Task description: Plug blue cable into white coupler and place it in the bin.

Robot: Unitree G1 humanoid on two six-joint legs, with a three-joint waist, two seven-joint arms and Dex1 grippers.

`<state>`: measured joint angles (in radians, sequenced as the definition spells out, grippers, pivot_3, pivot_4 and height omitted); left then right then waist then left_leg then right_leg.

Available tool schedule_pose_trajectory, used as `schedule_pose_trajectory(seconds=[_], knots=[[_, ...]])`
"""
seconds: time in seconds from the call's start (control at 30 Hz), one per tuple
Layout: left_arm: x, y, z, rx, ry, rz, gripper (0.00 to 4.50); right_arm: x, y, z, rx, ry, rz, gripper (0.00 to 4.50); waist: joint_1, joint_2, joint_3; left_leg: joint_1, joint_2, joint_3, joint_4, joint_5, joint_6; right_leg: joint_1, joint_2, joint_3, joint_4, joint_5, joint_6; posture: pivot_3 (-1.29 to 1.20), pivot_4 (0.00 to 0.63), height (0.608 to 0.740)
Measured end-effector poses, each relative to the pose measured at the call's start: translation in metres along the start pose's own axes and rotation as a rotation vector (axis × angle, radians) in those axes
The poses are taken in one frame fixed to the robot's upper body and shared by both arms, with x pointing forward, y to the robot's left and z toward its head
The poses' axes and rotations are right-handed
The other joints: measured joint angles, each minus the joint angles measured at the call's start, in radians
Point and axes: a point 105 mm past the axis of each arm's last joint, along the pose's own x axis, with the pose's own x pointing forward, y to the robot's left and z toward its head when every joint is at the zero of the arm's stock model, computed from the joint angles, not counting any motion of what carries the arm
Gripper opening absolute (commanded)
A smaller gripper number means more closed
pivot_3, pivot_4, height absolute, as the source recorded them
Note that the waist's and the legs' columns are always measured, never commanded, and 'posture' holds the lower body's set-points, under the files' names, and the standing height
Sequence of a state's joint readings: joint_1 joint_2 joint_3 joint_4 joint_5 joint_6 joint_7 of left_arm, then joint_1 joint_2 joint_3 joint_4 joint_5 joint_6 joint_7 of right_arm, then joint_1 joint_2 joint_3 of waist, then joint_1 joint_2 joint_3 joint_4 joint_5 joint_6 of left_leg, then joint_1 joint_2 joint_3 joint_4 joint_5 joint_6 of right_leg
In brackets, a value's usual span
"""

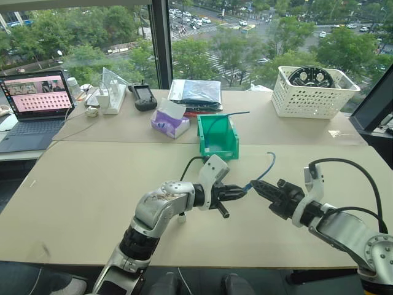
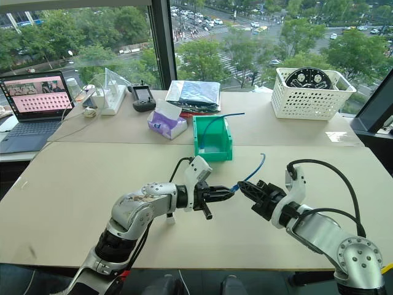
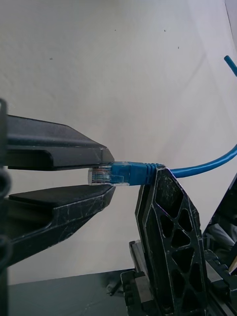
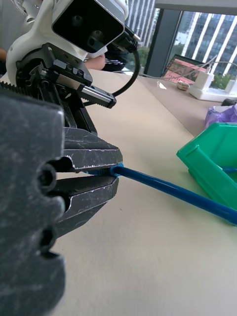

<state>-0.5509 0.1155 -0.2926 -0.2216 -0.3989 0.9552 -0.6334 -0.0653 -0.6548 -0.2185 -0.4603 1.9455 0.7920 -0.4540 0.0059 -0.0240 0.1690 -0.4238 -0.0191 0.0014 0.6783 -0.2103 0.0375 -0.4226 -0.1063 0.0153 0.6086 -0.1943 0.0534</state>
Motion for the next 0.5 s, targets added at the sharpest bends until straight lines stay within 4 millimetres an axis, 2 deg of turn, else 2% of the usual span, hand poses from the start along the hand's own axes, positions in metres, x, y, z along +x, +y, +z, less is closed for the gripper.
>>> schedule_pose_trajectory(seconds=[0.1,0.13,0.5], knots=[[-0.0001,0.0007,-0.0011,0.0,0.006,0.006,0.06,0.0004,0.0019,-0.0013,-0.008,0.011,0.014,2.58,0.003,0.0,0.0,0.0,0.0,0.0,0.0,0.0,0.0,0.0,0.0,0.0,0.0,0.0,0.0,0.0,0.15,0.74],[0.0003,0.0001,-0.0015,0.0,0.008,0.003,0.06,0.0007,0.0029,-0.0016,-0.011,0.014,0.019,2.81,0.003,0.0,0.0,0.0,0.0,0.0,0.0,0.0,0.0,0.0,0.0,0.0,0.0,0.0,0.0,0.0,0.15,0.74],[0.0012,-0.0009,-0.0025,0.0,0.013,-0.001,0.06,0.0026,0.0038,-0.0032,-0.026,0.026,0.02,2.81,0.005,0.0,0.0,0.0,0.0,0.0,0.0,0.0,0.0,0.0,0.0,0.0,0.0,0.0,0.0,0.0,0.15,0.74]])
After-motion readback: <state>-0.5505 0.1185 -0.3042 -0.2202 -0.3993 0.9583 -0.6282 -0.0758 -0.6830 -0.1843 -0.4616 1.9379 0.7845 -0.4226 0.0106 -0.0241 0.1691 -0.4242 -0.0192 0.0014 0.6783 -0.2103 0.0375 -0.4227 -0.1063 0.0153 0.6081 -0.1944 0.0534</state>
